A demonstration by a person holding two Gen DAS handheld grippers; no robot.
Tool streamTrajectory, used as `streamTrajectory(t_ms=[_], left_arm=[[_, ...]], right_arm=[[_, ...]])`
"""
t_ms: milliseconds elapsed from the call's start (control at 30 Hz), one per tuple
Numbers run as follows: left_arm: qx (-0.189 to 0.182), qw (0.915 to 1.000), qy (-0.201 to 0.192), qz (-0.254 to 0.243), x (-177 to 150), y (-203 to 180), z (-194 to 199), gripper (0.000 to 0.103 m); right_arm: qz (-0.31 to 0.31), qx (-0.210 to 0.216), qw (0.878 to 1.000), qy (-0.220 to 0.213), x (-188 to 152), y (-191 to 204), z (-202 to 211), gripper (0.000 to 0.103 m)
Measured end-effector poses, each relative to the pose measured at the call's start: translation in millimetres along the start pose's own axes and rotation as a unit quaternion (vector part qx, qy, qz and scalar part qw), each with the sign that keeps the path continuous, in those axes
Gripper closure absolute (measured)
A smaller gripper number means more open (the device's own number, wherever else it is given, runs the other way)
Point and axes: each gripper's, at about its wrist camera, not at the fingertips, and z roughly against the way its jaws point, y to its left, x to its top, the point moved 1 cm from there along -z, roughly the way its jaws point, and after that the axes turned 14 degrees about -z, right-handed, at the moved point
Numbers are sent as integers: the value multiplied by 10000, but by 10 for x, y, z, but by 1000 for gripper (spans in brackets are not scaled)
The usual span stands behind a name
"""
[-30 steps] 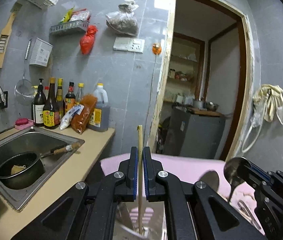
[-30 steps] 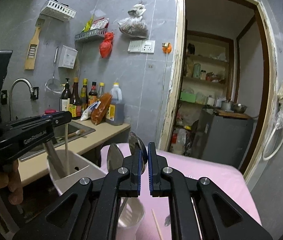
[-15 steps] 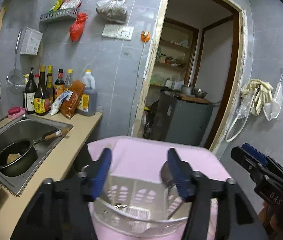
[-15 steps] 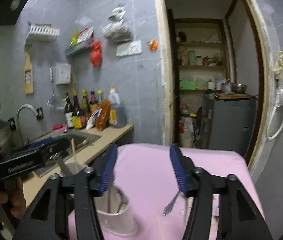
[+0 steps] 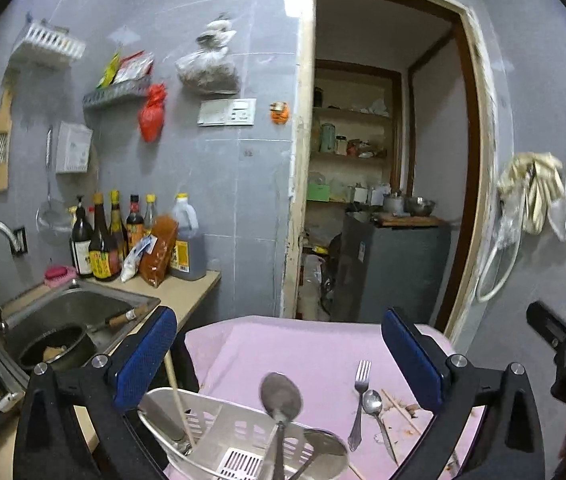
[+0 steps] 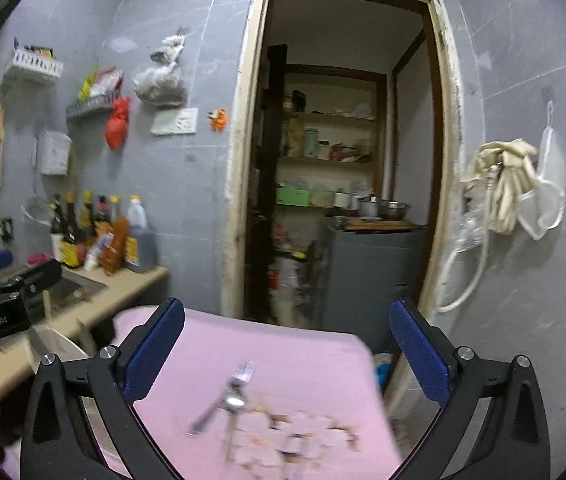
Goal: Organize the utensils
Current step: 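Release the chopstick and spoon into the caddy with both tools, then grasp a wooden chopstick with the left tool while the right tool grasps the wire tongs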
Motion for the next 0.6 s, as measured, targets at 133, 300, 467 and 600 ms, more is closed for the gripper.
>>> streamTrajectory(t_ms=[133, 300, 467, 600], left_arm=[[-60, 9995, 117, -289, -37, -326, -39, 0], [-244, 9985, 311, -392, -106, -633, -138, 0], [-406, 9974, 436, -417, -163, -925, -237, 0], [-586, 9955, 450, -591, -194, -1173, -280, 0]], right_arm=[[191, -148, 9996, 140, -50, -214, -76, 2], [147, -112, 9989, 421, -132, -525, -201, 2], [-89, -15, 9969, 778, -239, -875, -427, 2], [-199, 37, 9947, 1006, -378, -1095, -609, 2]])
